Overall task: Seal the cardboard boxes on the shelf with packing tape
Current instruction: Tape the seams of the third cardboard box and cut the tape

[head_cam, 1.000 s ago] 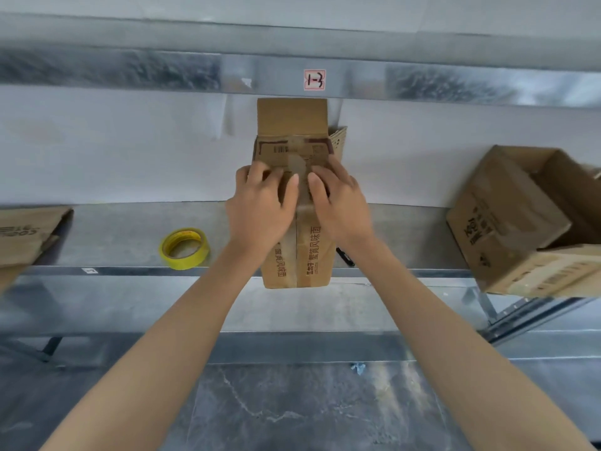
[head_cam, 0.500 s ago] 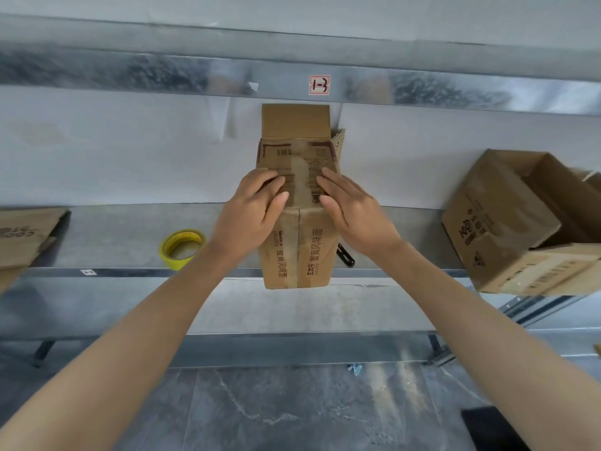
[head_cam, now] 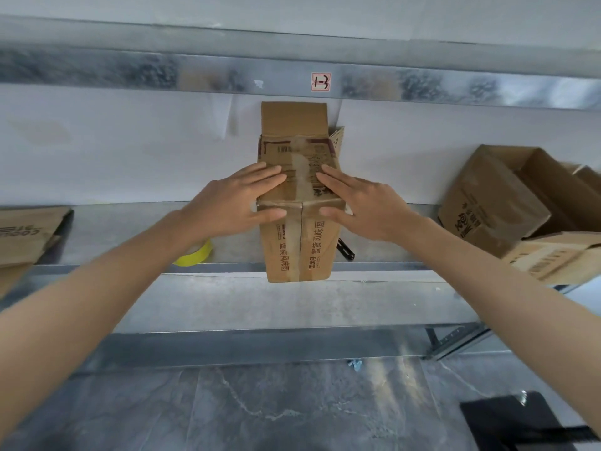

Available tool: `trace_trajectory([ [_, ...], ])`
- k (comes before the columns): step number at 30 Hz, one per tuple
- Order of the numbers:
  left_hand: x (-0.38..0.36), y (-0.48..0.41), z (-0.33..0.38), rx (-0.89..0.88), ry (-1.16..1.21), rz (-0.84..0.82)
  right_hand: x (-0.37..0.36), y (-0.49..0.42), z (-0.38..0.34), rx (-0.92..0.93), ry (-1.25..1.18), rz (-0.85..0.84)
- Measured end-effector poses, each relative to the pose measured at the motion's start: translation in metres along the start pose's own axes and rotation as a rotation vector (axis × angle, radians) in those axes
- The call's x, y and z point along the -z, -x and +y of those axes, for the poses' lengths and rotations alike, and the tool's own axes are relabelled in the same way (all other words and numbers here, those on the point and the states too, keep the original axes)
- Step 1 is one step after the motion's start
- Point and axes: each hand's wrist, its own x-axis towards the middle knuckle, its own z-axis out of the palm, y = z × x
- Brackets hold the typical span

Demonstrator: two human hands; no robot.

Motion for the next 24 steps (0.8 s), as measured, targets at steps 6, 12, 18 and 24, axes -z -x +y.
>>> trace_trajectory([
  [6,0.012,-0.003,-0.008,-0.106,-0.121,-0.080,0.011,-0.008,0.013,0.072,0.140,-0.116],
  [12,0.013,-0.009,-0.009,-0.123,-0.138,-0.013,0.023,-0.018,0.015,0.103,0.220,-0.130],
  [18,0.009,-0.013,-0.004,-0.079,-0.103,0.051,0.021,-0.025,0.010,0.031,0.116,-0.102],
  [24,0.003,-0.009,0.000,-0.016,0.003,0.074,0.009,-0.019,0.003,-0.061,-0.002,-0.048],
])
